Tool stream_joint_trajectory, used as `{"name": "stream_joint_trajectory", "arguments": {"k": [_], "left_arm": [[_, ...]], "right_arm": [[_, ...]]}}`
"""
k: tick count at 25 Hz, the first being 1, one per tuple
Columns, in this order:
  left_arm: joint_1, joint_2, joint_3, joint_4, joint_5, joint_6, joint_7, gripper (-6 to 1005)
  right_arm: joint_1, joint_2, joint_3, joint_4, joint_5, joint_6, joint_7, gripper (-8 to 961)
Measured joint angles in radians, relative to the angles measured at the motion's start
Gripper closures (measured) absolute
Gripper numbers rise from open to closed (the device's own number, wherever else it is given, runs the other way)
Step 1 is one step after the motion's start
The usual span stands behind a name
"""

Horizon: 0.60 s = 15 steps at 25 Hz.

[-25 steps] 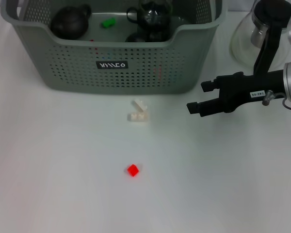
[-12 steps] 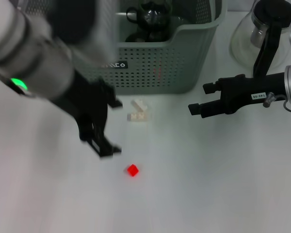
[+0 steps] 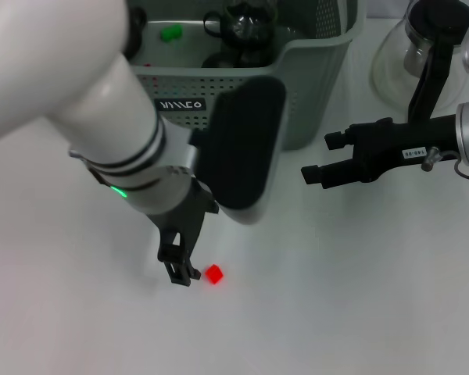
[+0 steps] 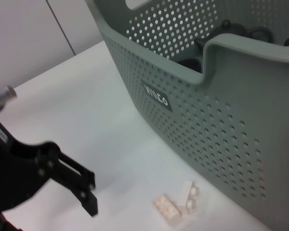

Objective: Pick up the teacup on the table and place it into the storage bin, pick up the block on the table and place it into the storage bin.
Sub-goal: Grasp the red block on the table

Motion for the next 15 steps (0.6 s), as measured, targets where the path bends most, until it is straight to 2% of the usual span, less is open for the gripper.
{"name": "stream_joint_trajectory", "arguments": {"k": [7,15], "left_arm": [[-0.044,-0.002,0.051,-0.111,0.002,-0.053,0.035,135],[-0.046,-0.004,0.114,-0.139,-0.004,-0.089,0.055,170]], "right_arm": [[-0.003,0.002,0.0,0.0,0.0,0.0,0.0,11],[-0.005,0.004,0.002,0.01,0.0,0.011,0.0,11]]}}
